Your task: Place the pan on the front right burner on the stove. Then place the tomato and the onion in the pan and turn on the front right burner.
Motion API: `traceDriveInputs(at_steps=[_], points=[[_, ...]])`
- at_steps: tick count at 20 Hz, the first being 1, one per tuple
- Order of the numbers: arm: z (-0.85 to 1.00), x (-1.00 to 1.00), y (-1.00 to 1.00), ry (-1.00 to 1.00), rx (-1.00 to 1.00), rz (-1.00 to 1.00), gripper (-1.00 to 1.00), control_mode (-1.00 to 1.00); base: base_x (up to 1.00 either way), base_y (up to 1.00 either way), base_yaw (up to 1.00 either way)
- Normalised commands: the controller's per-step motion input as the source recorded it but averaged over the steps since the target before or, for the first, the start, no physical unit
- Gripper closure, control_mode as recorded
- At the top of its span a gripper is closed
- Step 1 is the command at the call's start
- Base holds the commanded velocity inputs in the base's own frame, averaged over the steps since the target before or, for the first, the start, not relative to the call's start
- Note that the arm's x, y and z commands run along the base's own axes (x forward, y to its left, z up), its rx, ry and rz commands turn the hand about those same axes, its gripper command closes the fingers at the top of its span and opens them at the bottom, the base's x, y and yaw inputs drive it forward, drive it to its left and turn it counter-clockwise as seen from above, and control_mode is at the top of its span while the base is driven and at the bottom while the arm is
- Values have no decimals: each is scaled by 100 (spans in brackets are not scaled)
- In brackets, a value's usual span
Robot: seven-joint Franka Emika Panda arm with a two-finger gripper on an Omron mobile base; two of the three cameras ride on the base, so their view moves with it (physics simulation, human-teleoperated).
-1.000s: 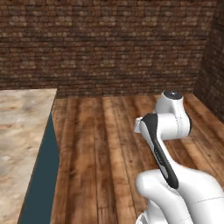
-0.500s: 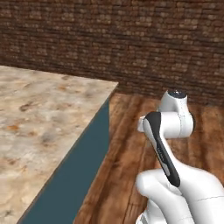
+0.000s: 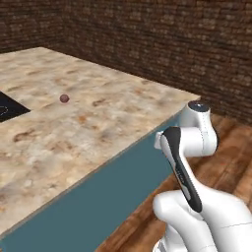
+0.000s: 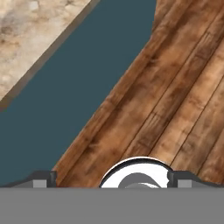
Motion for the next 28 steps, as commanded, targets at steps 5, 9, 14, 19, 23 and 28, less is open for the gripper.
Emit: traceDriveInputs(at_steps=[5, 9, 14, 19, 23, 28], points=[[0, 0, 0, 0, 0, 0, -100, 100, 6, -42, 59], [0, 0, 0, 0, 0, 0, -100, 100, 26, -39, 21], [0, 0, 0, 0, 0, 0, -100, 100, 51, -58, 15], [0, 0, 0, 0, 0, 0, -100, 100, 59, -71, 22], [0, 0, 0, 0, 0, 0, -100, 100, 69, -53, 30], [0, 0, 0, 0, 0, 0, -100, 100, 62, -21, 48]])
